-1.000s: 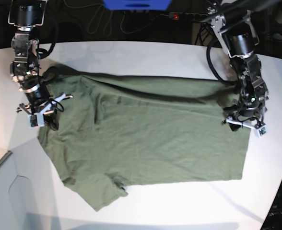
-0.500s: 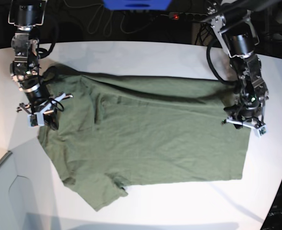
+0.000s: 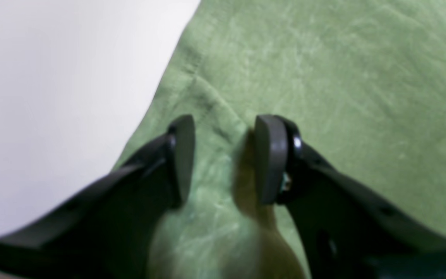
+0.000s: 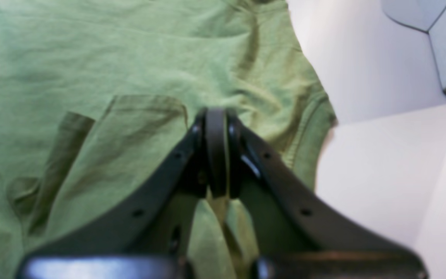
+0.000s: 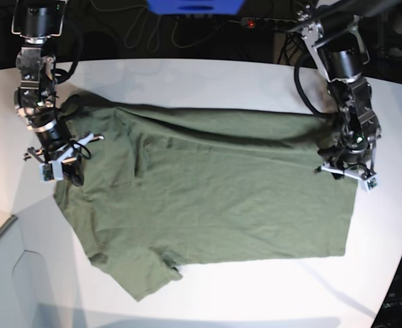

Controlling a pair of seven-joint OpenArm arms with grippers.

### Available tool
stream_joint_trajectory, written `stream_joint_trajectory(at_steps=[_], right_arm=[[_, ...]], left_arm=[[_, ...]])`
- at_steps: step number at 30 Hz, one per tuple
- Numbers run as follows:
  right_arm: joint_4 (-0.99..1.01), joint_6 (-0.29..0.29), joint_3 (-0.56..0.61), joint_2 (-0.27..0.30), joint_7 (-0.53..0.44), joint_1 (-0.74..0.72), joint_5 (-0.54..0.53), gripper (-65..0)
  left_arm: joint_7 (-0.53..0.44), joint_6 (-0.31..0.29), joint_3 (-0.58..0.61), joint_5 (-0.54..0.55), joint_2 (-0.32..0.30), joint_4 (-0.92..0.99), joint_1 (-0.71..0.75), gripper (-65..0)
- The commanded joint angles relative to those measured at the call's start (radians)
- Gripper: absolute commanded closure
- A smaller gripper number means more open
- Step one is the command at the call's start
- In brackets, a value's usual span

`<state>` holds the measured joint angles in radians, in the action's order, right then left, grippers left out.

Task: Layout the t-shirt on the table in an organized manner, then fold the t-shirt properly
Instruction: 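Lower both grippers onto the green t-shirt's side edges, then grasp the t-shirt edge with the right gripper and reposition the left gripper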

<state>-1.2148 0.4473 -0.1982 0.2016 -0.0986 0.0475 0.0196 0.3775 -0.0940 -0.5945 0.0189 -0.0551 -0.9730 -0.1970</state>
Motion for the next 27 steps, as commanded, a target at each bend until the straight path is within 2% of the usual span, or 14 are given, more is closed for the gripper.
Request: stream_joint_trajectory(at_steps=[1, 3, 5, 8, 15, 25, 27], right_arm=[[-0.015, 0.0, -0.004, 0.011, -0.03, -0.011, -0.013, 0.0], [-0.015, 0.0, -0.004, 0.011, -0.03, -0.011, -0.013, 0.0], [-0.015, 0.0, -0.004, 0.011, -0.03, -0.011, -0.013, 0.0], [-0.015, 0.0, -0.004, 0.011, -0.03, -0.011, -0.013, 0.0], [-0.018, 0.0, -0.004, 0.011, -0.03, -0.011, -0.013, 0.0], [-0.023, 0.0, -0.004, 0.011, -0.03, -0.011, -0.013, 0.0], [-0.024, 0.0, -0.004, 0.009, -0.03, -0.011, -0.013, -2.7]], left_arm=[[-0.008, -0.002, 0.0, 0.002, -0.009, -0.011, -0.019, -24.3], [-0.008, -0.002, 0.0, 0.002, -0.009, -0.011, -0.019, -24.0], [-0.008, -0.002, 0.0, 0.002, -0.009, -0.013, -0.019, -19.3], [-0.008, -0.002, 0.0, 0.005, -0.009, -0.008, -0.023, -0.8], [-0.008, -0.002, 0.0, 0.008, -0.002, -0.031, -0.02, -0.2], [-0.008, -0.002, -0.002, 0.01, 0.037, -0.275, 0.051, -0.1], [-0.008, -0.002, -0.002, 0.01, 0.048, -0.291, 0.06, -0.1]])
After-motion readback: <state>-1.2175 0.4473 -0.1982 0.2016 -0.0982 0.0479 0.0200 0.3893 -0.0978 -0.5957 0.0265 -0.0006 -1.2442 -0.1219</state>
